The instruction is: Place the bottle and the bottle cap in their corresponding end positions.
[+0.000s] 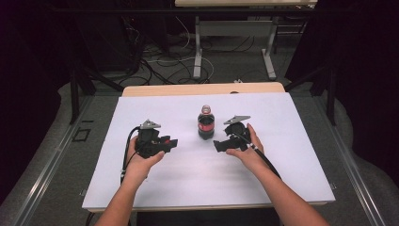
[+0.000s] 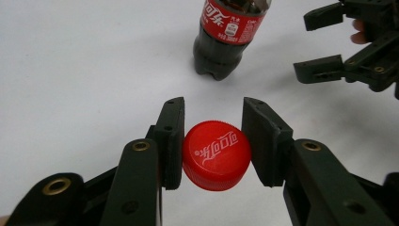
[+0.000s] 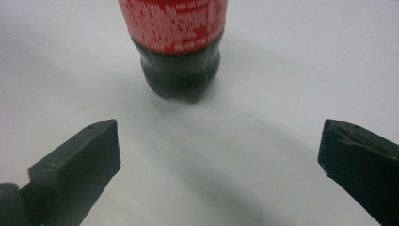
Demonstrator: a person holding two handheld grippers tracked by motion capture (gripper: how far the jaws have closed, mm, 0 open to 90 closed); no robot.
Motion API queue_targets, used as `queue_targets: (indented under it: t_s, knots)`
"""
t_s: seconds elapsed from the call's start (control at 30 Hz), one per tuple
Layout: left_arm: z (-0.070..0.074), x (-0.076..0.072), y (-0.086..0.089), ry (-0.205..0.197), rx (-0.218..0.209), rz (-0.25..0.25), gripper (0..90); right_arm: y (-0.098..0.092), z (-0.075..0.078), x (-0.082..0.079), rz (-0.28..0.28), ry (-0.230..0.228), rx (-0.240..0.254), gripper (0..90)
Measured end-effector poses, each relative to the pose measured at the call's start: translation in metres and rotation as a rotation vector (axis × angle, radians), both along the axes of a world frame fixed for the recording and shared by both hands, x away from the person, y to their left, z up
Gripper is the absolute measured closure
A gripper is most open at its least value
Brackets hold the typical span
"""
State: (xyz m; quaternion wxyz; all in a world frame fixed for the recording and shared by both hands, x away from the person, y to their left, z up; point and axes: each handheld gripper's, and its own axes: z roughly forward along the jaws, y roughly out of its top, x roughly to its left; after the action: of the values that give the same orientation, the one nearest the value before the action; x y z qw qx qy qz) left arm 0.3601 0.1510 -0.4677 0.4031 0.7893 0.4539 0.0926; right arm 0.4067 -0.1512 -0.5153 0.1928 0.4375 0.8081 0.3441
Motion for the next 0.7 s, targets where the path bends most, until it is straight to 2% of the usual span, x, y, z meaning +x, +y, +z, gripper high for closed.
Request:
queue_targets:
  t_s: [0.1,0.17,0.23,0.37,0.4,0.43,0.5,0.7]
  knots:
    - [-0.003,0.001,-0.003,0.005,0.008,-0.023,61.1,-0.010,-0.002,-0.009,-0.008,0.004,0.017,0.0]
    - [-0.006,0.001,-0.007,-0.006,0.006,-0.019,61.1,-0.018,-0.003,-0.016,-0.023,0.003,0.030,0.0]
    - [-0.008,0.000,-0.011,0.005,0.015,-0.025,61.1,-0.025,-0.004,-0.021,-0.029,-0.001,0.024,0.0]
    - [-0.014,0.000,-0.018,0.003,0.017,-0.041,61.1,-0.040,-0.006,-0.032,-0.033,0.003,0.043,0.0]
    - [-0.015,0.000,-0.019,0.005,0.031,-0.046,61.1,-0.043,-0.007,-0.035,-0.040,0.008,0.046,0.0]
    - [-0.016,-0.001,-0.021,0.008,0.024,-0.045,61.1,-0.046,-0.007,-0.038,-0.048,0.005,0.051,0.0]
    - [-0.019,0.000,-0.023,0.003,0.039,-0.059,61.1,-0.053,-0.009,-0.043,-0.044,-0.010,0.050,0.0]
    - [-0.028,-0.002,-0.036,0.002,0.044,-0.075,61.1,-0.066,-0.012,-0.057,-0.056,-0.013,0.080,0.0]
